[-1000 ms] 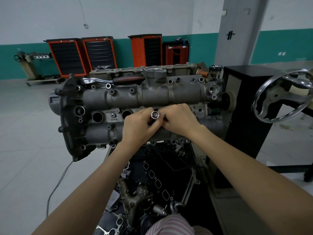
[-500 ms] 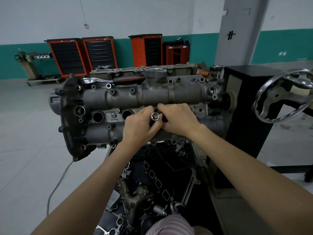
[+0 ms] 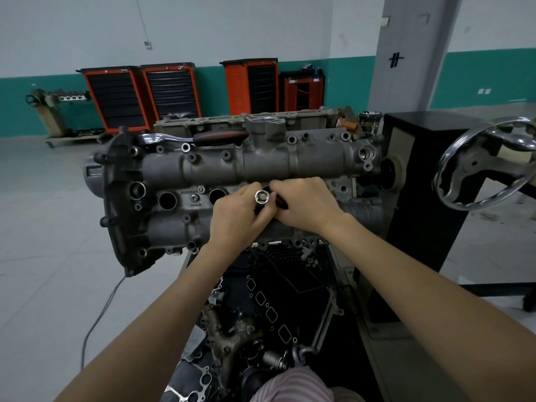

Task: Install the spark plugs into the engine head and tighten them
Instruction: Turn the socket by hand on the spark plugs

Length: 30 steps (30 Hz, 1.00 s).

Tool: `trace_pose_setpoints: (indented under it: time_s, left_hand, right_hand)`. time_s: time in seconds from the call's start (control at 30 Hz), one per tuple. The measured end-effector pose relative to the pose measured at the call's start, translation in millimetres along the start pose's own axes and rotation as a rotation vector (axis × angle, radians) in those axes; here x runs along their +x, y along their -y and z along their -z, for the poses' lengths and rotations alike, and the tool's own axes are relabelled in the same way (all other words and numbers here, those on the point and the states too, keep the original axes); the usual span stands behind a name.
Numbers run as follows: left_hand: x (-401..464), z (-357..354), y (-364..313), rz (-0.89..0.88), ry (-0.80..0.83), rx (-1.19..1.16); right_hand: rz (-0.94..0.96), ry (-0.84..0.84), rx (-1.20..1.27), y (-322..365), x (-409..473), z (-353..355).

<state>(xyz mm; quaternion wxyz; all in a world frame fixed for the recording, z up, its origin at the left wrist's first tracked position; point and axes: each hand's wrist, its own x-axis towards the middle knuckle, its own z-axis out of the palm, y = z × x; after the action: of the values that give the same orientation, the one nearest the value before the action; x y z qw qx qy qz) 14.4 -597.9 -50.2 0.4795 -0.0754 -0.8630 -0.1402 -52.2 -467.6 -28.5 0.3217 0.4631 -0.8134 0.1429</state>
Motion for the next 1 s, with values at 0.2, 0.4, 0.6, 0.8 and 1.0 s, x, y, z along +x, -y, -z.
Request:
trace_pose_setpoints:
  time_s: [0.2,0.4,0.6,0.8,1.0]
  left_hand:
    - [0.7,0.5,-1.8,0.025,0.012,-0.015]
    - [-0.1,-0.7,-2.0,0.032,0.012,-0.01]
    - [0.5,-1.6,0.4,-0.011,0.003,0.035]
    - [0.5,-1.3,0.0,-0.005,0.006,0.024]
    - [0.9,-0.5,-1.3,0.003,-0.003,0.024]
  right_hand:
    - [0.03,0.008,-0.028,-2.7,1.3,-3.6]
    - [0.055,-0.021,-0.025,0.4,0.7,-0.1]
    - [0.0,-0.062,0.06,2.4,0.0,2.5]
    - [0.011,-0.025,0.002,0.6,0.1,-1.2]
    - [0.046,0.025,-0.031,-3.2,1.3,-4.6]
